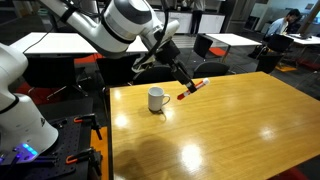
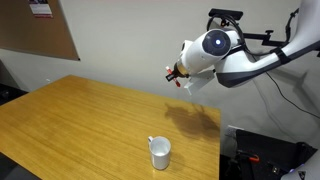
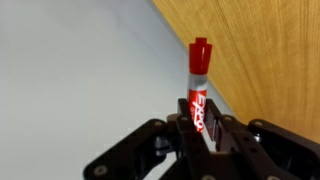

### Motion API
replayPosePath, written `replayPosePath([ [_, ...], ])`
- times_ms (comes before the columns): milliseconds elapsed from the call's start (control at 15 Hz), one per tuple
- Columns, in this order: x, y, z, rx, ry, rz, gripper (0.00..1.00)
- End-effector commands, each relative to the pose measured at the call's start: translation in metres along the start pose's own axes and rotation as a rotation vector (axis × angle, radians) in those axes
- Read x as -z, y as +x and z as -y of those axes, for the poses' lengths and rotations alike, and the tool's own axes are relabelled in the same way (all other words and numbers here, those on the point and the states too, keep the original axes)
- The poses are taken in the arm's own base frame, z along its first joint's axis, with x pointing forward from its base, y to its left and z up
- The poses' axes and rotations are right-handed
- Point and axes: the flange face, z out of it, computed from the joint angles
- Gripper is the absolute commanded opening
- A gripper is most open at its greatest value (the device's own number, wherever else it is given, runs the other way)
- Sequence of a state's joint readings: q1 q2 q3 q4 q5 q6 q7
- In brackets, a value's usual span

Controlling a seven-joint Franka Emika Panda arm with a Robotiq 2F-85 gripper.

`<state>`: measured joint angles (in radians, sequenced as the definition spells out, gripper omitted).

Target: Put the marker in the white mug cup

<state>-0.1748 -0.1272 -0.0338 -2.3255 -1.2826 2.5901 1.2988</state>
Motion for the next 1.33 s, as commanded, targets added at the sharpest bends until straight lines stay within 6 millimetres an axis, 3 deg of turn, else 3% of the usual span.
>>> replayPosePath([
  [0,0.001,0.004,0.016,-0.038,-0.072,-0.132,0.05],
  [467,-0.002,-0.011,0.051,-0.103,-0.155,-0.27,0.05],
  [667,-0.003,-0.018,0.063,-0.048,-0.069,-0.236,0.05],
  [733,-0.001,-0.021,0.058,-0.072,-0.115,-0.23,0.2],
  [1267,-0.002,-0.025,0.063,-0.062,-0.088,-0.22,0.2],
])
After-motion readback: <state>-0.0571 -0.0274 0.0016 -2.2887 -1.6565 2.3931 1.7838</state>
